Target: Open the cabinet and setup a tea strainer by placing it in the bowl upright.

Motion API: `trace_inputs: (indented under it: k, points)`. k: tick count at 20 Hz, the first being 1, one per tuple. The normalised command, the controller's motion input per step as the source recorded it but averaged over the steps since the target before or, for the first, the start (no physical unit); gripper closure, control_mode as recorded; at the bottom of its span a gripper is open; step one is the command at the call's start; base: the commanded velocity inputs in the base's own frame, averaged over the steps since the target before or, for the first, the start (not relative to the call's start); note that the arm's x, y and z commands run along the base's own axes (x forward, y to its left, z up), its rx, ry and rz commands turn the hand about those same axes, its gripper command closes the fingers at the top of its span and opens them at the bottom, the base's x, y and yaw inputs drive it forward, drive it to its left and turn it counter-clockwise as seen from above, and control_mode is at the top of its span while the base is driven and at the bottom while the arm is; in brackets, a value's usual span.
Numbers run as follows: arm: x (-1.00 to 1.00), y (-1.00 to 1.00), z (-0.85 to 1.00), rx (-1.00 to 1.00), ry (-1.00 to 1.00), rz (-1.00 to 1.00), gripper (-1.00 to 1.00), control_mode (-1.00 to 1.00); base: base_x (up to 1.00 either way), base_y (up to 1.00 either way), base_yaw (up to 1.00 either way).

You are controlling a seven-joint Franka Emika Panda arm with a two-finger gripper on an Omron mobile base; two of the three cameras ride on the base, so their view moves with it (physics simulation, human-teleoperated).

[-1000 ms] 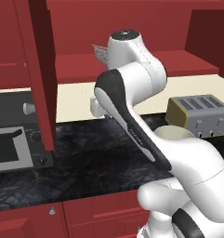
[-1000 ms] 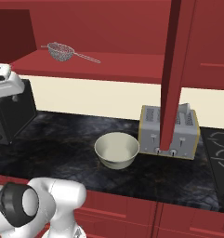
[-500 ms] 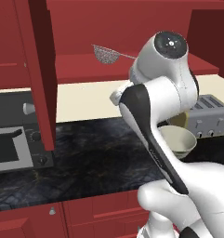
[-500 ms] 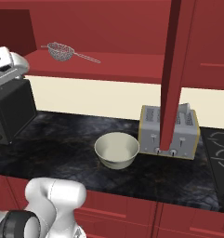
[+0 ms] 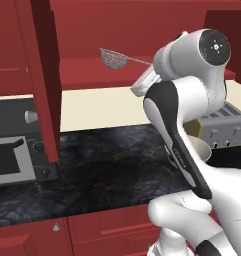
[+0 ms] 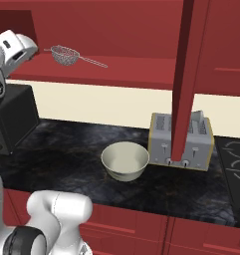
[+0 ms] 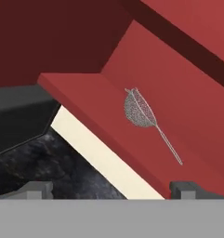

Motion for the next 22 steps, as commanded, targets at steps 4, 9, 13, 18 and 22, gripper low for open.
trace_inputs:
  k: [4,9,13,18,22]
  points:
    - [0.05,0.22,0.03,-0.08,0.0,-0.03,-1.0,-1.0,0.0,0.0,0.0]
    - [0.2,-0.15,-0.21,0.17,0.0,-0.07,-1.0,-1.0,0.0,0.0,0.0]
    - [0.23,-0.21,-0.08,0.29,0.03,-0.13,-1.0,-1.0,0.0,0.0,0.0]
    - [0.36,-0.04,0.0,0.07,0.11,-0.03,-1.0,-1.0,0.0,0.0,0.0]
    - [0.3,0.0,0.0,0.0,0.05,0.0,-1.0,-1.0,0.0,0.0,0.0]
